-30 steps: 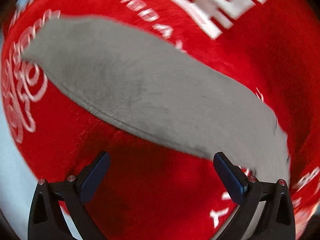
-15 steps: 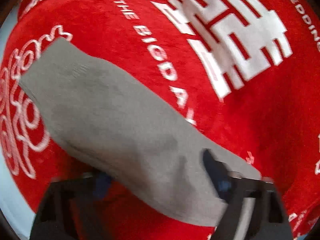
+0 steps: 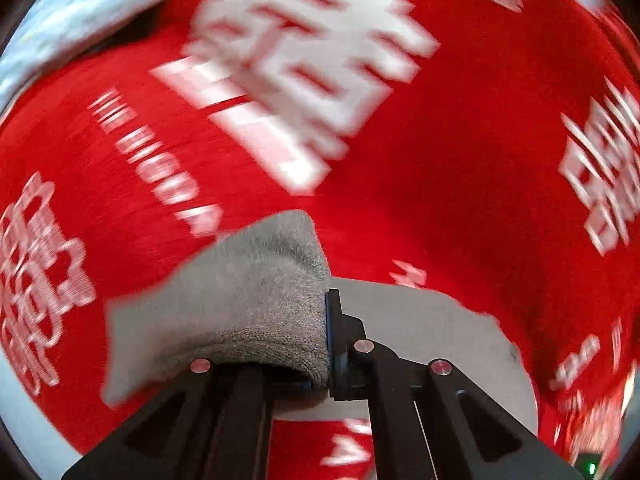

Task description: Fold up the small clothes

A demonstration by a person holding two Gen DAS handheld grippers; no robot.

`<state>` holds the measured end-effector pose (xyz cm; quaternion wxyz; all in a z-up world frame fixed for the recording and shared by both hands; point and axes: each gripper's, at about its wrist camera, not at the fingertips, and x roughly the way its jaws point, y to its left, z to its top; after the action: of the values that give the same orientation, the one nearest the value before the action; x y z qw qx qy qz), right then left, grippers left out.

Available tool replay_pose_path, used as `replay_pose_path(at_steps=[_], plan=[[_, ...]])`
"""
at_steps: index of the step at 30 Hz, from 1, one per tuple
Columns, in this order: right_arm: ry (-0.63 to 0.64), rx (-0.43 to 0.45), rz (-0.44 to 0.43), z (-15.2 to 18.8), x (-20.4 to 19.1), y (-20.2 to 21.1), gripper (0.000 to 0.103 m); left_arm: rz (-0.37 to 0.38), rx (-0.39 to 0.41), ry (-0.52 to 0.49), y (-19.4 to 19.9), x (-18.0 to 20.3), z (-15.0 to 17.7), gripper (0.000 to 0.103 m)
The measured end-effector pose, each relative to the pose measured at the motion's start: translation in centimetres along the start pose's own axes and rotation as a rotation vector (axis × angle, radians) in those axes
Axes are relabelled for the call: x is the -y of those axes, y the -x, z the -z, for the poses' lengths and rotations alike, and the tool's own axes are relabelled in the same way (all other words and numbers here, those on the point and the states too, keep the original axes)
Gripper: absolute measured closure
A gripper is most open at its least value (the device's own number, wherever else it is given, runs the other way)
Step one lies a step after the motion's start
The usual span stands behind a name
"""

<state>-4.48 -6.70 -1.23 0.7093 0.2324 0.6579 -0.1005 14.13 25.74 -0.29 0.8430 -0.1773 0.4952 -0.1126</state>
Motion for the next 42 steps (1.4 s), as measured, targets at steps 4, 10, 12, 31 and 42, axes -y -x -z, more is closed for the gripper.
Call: replay_pose_path(at_steps=[4,10,12,31,42], plan=[[-0.077,0.032,-0.005,0.3,3.7,1.3,0.000,0.108,-0.030,-0.210,-0.9,10.0,1.6,0.098],[-0.190,0.061,0.037,1.4,9.7,2.6,0.000,0.227,-0.162,-0.453,-4.9,23.2,8.4,0.098],[-0.222,0.060,0.052,1.9,11.4,2.6,0.000,0.204,-0.222,-0.523,-7.2,25.8,11.2,0.098],[0.290,0.199,0.200,-3.7,-0.9,1.5,0.000,-0.117,-0.193,-0.604,-2.1,18.3,9.6,0.013],[0.860,0.313,0.636,-5.4,-11.6,-7.5,0.093,-0.352,-0.238,-0.525,-6.8,9.7,7.4,0.013]])
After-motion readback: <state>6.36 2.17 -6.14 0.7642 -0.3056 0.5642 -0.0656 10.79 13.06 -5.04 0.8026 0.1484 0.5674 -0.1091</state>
